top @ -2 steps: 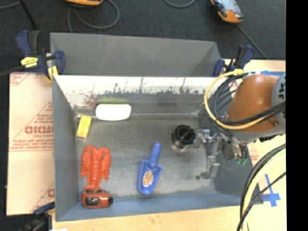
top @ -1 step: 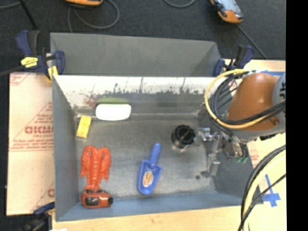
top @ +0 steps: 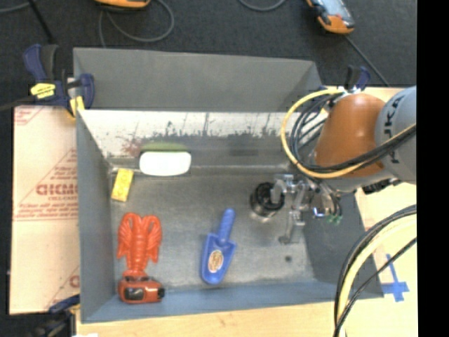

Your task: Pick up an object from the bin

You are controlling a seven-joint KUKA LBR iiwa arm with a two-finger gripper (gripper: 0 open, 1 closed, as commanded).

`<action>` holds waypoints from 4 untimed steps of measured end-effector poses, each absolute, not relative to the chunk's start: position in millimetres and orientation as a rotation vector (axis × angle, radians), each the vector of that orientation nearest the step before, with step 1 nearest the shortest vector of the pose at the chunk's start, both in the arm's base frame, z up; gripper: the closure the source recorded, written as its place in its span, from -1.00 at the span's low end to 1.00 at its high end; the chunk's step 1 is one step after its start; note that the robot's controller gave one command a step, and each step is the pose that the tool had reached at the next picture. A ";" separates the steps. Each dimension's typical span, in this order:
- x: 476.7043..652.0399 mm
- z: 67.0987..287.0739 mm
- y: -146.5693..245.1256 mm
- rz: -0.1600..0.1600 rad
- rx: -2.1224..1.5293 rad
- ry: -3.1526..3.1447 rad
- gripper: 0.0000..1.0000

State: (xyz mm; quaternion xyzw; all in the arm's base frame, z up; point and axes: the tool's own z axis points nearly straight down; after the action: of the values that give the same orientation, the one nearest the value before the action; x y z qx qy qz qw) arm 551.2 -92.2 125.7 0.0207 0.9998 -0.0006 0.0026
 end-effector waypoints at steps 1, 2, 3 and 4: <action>564.7 102.0 -77.7 -0.001 0.072 3.134 -1.00; 580.9 90.1 -90.7 0.002 0.255 3.127 -1.00; 587.8 75.8 -120.1 -0.001 0.092 3.123 1.00; 587.9 75.9 -120.1 -0.001 0.091 3.123 1.00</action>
Offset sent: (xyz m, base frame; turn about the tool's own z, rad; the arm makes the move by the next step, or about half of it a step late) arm 0.0481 -0.0160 -0.0454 0.2515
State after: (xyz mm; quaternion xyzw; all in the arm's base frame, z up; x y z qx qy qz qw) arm 587.9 -120.1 75.9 0.0292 0.9995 -0.0004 0.0084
